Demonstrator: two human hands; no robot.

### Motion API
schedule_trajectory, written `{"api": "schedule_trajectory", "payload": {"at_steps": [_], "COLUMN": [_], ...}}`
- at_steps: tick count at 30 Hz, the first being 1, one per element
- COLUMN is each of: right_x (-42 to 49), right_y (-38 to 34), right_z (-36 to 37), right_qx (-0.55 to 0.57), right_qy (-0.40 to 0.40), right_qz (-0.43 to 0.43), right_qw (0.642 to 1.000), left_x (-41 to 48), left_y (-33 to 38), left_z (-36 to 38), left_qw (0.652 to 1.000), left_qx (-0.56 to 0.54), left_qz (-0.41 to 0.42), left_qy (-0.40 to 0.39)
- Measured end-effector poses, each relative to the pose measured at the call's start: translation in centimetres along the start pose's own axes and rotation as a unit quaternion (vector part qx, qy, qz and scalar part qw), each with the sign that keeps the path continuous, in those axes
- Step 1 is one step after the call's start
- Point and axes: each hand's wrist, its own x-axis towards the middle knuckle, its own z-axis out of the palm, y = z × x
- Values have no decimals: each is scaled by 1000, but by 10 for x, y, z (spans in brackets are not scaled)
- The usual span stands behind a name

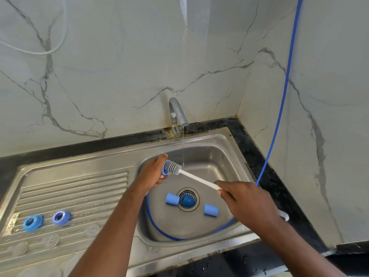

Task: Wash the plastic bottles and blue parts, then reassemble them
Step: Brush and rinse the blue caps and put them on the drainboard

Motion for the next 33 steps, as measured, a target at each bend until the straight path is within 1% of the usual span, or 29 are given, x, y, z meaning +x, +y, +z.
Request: {"api": "schedule_trajectory", "payload": {"at_steps": [2, 3, 4, 6, 8, 10, 12, 14, 16, 18, 20, 21, 23, 25, 27, 30, 31, 33], "right_x": [2, 3, 3, 6, 9, 13, 16, 18, 19, 19, 18, 18, 18, 17, 15, 12, 12, 9], "right_y": [0, 1, 2, 7, 11, 15, 16, 16, 18, 15, 6, 1, -11, -22, -32, -36, -35, -28], "right_z": [-1, -2, -2, -1, -4, -4, -2, -2, 1, 3, 4, 4, 3, 6, 9, 10, 8, 1], "right_qx": [21, 26, 20, -24, -66, -105, -145, -164, -136, -97, -59, -37, 8, 61, 81, 65, 58, 33], "right_qy": [28, 46, 70, 120, 142, 141, 129, 105, 76, 45, -11, -22, -33, -43, -48, -22, -17, -9], "right_qz": [41, 56, 52, -7, -72, -126, -157, -166, -151, -117, -65, -43, -2, 26, 27, -12, -28, -46], "right_qw": [999, 997, 996, 992, 985, 976, 968, 967, 976, 987, 996, 998, 999, 997, 995, 998, 998, 998], "left_x": [-1, -2, -3, -6, -8, -8, -7, -6, -4, -1, 2, 3, 6, 8, 9, 11, 11, 9], "left_y": [3, 4, 5, 6, 7, 8, 10, 10, 5, -3, -7, -10, -12, -14, -11, -3, -1, 0], "left_z": [-6, -8, -10, -15, -18, -20, -22, -23, -24, -22, -16, -12, -4, 0, 2, 0, -3, -12], "left_qw": [1000, 999, 996, 987, 978, 974, 970, 969, 975, 987, 997, 998, 999, 995, 987, 971, 971, 982], "left_qx": [24, 31, 31, 46, 79, 82, 94, 119, 104, 67, 18, -5, -43, -98, -159, -238, -240, -183], "left_qz": [-13, -28, -51, -98, -122, -137, -143, -135, -115, -71, -16, 6, 27, 28, 24, -5, -11, -10], "left_qy": [-10, -31, -59, -116, -147, -163, -171, -169, -156, -125, -80, -58, -12, 21, 28, 14, 1, -32]}}
